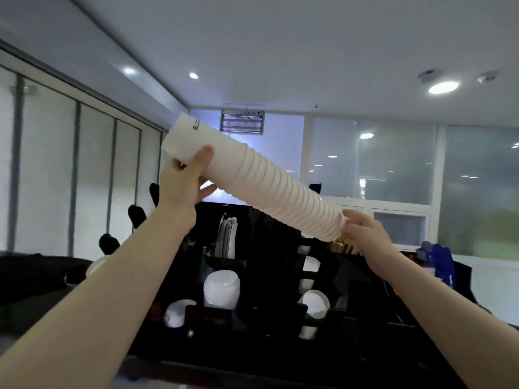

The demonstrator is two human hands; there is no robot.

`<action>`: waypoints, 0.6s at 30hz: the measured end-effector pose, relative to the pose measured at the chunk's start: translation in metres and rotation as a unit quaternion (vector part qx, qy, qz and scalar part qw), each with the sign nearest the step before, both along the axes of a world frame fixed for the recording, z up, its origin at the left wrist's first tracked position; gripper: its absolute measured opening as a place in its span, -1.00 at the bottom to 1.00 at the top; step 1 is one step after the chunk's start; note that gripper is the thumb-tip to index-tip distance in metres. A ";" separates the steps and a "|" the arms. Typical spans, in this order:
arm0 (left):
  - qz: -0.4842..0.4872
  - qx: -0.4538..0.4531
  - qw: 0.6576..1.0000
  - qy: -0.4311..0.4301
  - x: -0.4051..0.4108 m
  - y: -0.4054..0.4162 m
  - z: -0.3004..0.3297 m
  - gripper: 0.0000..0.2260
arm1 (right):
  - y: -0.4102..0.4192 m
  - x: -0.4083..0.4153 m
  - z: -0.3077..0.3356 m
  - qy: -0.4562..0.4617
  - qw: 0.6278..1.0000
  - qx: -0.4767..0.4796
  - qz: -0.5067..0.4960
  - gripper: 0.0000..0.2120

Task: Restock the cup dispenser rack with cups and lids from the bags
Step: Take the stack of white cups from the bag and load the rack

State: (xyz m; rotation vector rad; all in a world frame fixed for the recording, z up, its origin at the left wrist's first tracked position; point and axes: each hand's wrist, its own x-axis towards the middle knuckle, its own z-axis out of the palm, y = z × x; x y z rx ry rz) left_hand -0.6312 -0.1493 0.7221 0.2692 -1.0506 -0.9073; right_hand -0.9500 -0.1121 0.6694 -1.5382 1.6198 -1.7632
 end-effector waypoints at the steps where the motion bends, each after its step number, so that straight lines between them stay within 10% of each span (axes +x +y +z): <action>1: 0.019 -0.007 1.000 -0.006 -0.004 0.007 0.000 -0.60 | -0.006 -0.004 -0.002 -0.006 1.000 0.004 0.019 -0.62; 18: 0.079 -0.014 0.978 -0.191 -0.078 0.022 0.035 -0.67 | -0.071 -0.030 -0.026 -0.031 0.972 0.212 0.094 -0.33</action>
